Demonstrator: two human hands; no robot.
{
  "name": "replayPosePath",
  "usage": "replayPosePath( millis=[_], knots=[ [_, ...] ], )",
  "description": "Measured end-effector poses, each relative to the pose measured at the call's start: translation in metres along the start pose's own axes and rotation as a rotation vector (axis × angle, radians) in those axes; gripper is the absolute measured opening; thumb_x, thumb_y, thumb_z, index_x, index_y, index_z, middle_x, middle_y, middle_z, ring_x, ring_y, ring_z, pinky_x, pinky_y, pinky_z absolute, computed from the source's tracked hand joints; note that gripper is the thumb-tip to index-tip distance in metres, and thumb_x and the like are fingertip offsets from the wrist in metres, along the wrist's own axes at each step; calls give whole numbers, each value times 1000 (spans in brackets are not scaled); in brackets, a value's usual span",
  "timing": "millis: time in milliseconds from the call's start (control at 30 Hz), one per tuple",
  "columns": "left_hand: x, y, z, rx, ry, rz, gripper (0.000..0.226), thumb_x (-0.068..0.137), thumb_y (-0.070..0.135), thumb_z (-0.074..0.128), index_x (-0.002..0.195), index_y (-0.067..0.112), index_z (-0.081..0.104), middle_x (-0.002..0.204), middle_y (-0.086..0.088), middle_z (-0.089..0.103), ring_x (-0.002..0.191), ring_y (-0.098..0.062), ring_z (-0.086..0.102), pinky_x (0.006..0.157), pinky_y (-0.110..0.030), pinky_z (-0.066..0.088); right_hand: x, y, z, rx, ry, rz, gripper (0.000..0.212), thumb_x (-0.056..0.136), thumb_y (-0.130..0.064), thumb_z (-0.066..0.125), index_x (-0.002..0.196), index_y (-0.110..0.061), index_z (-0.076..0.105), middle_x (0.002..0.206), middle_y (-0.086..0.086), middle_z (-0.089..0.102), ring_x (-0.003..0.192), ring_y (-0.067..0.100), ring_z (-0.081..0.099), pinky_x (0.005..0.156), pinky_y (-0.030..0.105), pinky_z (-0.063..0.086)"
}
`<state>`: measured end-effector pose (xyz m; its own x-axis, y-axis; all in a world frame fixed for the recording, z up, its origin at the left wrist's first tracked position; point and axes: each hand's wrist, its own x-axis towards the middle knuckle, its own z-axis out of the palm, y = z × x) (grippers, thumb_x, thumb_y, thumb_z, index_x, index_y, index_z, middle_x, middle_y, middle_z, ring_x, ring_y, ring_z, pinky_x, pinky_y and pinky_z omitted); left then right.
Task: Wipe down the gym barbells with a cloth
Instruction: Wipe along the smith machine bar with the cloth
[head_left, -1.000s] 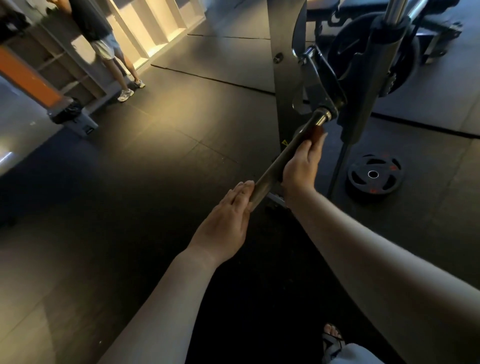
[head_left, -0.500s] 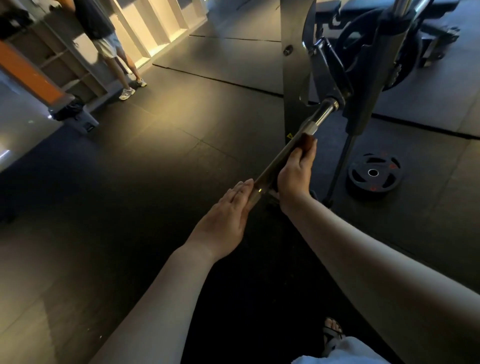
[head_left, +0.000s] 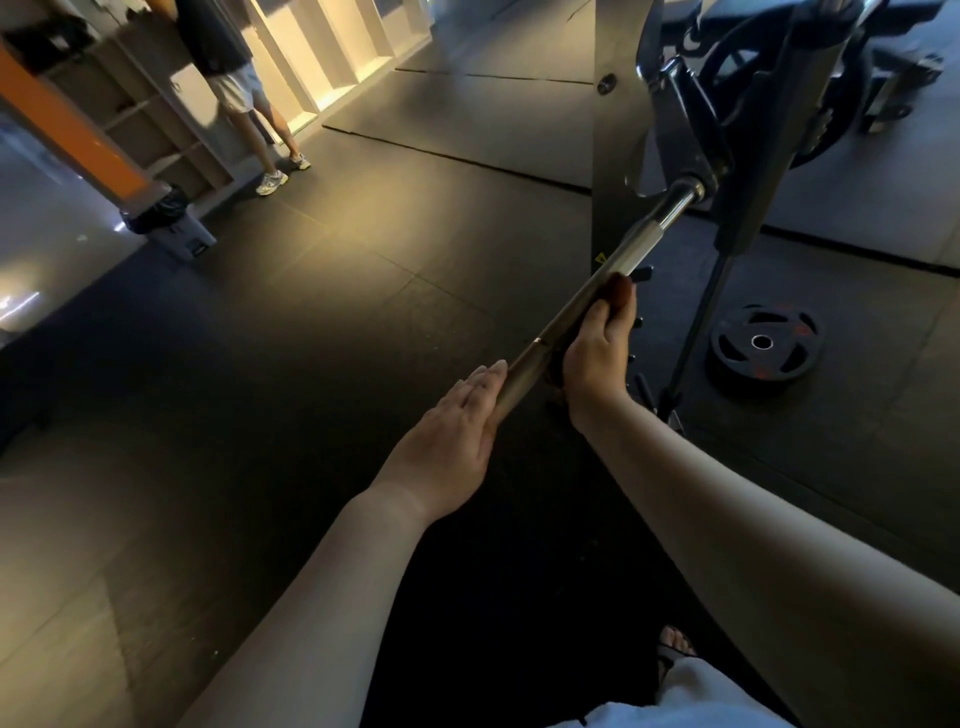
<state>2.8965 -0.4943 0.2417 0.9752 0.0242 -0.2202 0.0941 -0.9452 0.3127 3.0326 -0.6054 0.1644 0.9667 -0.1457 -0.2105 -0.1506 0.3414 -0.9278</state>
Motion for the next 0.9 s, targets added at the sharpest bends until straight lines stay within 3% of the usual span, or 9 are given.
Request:
replayPosePath(
  millis=[100, 167, 233, 367, 467, 567, 700, 800, 900],
  knots=[
    [-9, -5, 0, -13, 0, 0, 60, 110, 26, 35, 161, 34, 6, 169, 9, 15, 152, -4, 9, 122, -29, 14, -41, 12, 12, 9, -22, -15, 62, 100, -48, 41, 154, -56, 11, 163, -4, 28, 147, 21, 36, 121, 54, 32],
    [-13, -8, 0, -35, -4, 2, 55, 111, 31, 29, 161, 34, 8, 168, 11, 15, 147, 5, 5, 120, -26, 11, -90, 25, 17, 42, -87, -2, 62, 109, -29, 39, 161, -41, 7, 159, -14, 23, 147, 8, 30, 124, 38, 27],
    [-17, -10, 1, -45, -9, -2, 53, 111, 35, 24, 161, 36, 7, 169, 10, 15, 148, 3, 6, 119, -26, 10, -123, 31, 15, 71, -160, -5, 61, 111, -23, 36, 162, -38, 6, 156, -17, 23, 142, 0, 31, 120, 28, 27],
    [-25, -14, 0, -19, -25, 1, 58, 111, 28, 31, 161, 34, 4, 169, 9, 13, 149, 1, 7, 117, -23, 8, -87, 20, 13, 36, -91, 150, 50, 111, -36, 32, 158, -44, 18, 139, -1, 52, 123, 20, 57, 107, 46, 47],
    [-33, -15, 0, 28, -5, -15, 65, 109, 22, 38, 161, 34, 2, 169, 8, 12, 154, -7, 10, 115, -25, 9, -55, 4, 12, 63, -33, 266, 51, 109, -49, 27, 158, -47, 14, 139, 3, 52, 119, 27, 57, 104, 59, 49],
    [-41, -18, 0, 43, -3, -13, 66, 108, 23, 39, 161, 35, 2, 169, 10, 11, 150, 0, 6, 113, -23, 7, -77, 12, 21, 100, -24, 197, 60, 107, -47, 32, 159, -48, 2, 162, 2, 32, 142, 25, 41, 118, 55, 35],
    [-48, -21, 0, 56, -2, 22, 59, 111, 27, 31, 161, 33, 1, 169, 13, 9, 135, 11, -2, 113, -18, 0, -153, 38, 25, 54, -142, 102, 64, 109, -38, 36, 159, -47, -3, 168, -6, 18, 150, 14, 28, 125, 44, 25],
    [-54, -25, 0, 69, 4, 33, 60, 110, 25, 33, 161, 31, 2, 169, 10, 11, 134, 11, -1, 113, -16, 0, -143, 39, 25, 25, -118, 125, 58, 111, -31, 35, 162, -38, 8, 159, 2, 37, 138, 16, 45, 118, 39, 36],
    [-66, -29, -1, 83, 4, 20, 64, 109, 21, 37, 162, 30, 2, 169, 10, 11, 133, 12, -2, 112, -17, -2, -93, 23, 24, 15, -26, 153, 59, 106, -41, 35, 160, -42, 12, 153, 6, 46, 132, 25, 52, 112, 54, 43]
  ],
)
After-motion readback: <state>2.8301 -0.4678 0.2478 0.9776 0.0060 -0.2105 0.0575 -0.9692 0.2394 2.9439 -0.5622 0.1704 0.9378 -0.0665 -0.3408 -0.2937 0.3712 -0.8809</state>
